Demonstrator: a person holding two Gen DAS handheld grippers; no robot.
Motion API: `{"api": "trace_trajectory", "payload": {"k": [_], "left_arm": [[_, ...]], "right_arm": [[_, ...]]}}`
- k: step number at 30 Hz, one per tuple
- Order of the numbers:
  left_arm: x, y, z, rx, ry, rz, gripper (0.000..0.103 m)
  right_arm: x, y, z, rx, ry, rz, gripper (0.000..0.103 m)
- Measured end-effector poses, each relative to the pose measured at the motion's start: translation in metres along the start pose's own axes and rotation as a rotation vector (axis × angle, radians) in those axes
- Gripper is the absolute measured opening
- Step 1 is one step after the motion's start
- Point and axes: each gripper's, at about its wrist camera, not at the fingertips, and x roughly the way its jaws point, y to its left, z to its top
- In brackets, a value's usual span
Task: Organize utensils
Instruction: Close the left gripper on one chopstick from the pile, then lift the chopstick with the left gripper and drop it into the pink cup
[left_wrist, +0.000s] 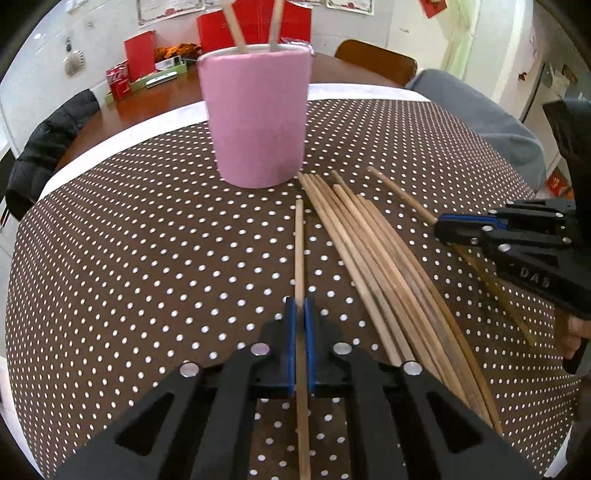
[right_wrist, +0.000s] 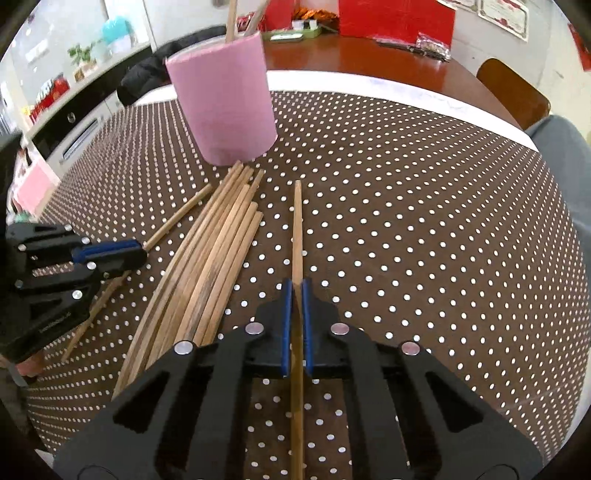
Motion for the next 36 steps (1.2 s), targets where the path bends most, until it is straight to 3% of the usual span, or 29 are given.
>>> {"api": "trace_trajectory", "payload": {"k": [8,19,31,36], "left_arm": [[-0.033,0.013,-0.009,-0.086,-0.136,-0.033,0.005],[-0.126,0.019,0.022,-0.147,-0.528,-0.043,0.005],[-0.174,0.033,0.070,-0.140,-0.837,-0.063,0.005],[-0.178,0.036,0.098,-0.121,-0.969,-0.070,0.005]], "right_arm": [[-0.026,-0.006,-0.007,0.034,-0.095,0.054,0.006],[-0.088,-0.010,0.003,0.083,-0.368,0.185,0.006],[-0.125,0.010,0.058,0.050,-0.521,0.223,0.006],[-0.143,0.022,0.103,0.039,-0.626,0.236,0.006]]}}
